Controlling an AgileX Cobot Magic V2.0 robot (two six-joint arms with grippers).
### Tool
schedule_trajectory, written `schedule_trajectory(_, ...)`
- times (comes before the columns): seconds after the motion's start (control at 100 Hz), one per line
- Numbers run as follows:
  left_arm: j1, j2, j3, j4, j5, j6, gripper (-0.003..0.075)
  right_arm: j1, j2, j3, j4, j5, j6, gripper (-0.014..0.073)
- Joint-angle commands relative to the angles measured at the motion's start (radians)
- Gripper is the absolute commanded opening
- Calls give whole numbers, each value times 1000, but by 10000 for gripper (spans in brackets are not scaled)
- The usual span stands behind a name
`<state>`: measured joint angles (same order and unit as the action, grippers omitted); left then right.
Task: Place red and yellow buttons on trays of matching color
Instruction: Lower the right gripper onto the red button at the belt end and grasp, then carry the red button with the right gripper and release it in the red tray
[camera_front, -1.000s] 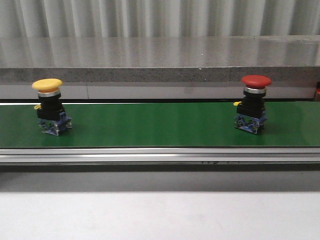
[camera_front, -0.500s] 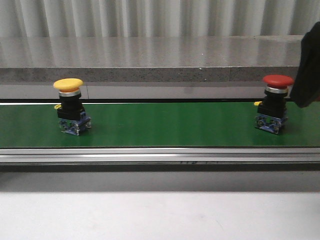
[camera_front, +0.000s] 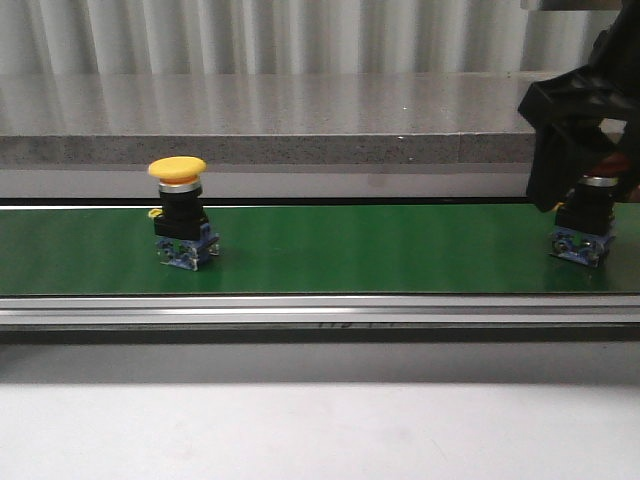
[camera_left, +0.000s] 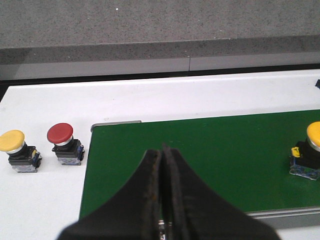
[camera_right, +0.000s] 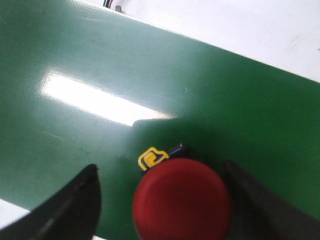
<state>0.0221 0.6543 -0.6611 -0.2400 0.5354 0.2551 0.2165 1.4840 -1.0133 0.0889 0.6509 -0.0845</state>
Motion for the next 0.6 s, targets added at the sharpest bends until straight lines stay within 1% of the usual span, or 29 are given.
schedule_trajectory(0.0,-7,-1,-27,-11,-74,0,-20,-14,-24,-38,-9,-14,-9,239)
schedule_trajectory(0.06,-7,-1,-27,-11,-74,0,-20,-19,-27,-43,-9,3,-9,119)
schedule_trajectory(0.09,-7,-1,-27,-11,-74,0,-20,-24,-29,-49,-9,21,-9,86)
schedule_trajectory(0.13,-7,-1,-27,-11,-74,0,-20,-34,-29,-68,-9,51,-9,64)
schedule_trajectory(0.22,-7,-1,-27,-11,-74,0,-20,-68,-29,-126,-15,126,-9,62)
schedule_trajectory(0.29,-7,-1,-27,-11,-74,0,-20,-117,-29,-181,-18,168,-9,62)
schedule_trajectory(0.47,-7,-1,-27,-11,-74,0,-20,-307,-27,-317,-18,208,-9,62)
schedule_trajectory(0.59,-7,-1,-27,-11,-74,0,-20,-448,-11,-384,-18,179,24,62)
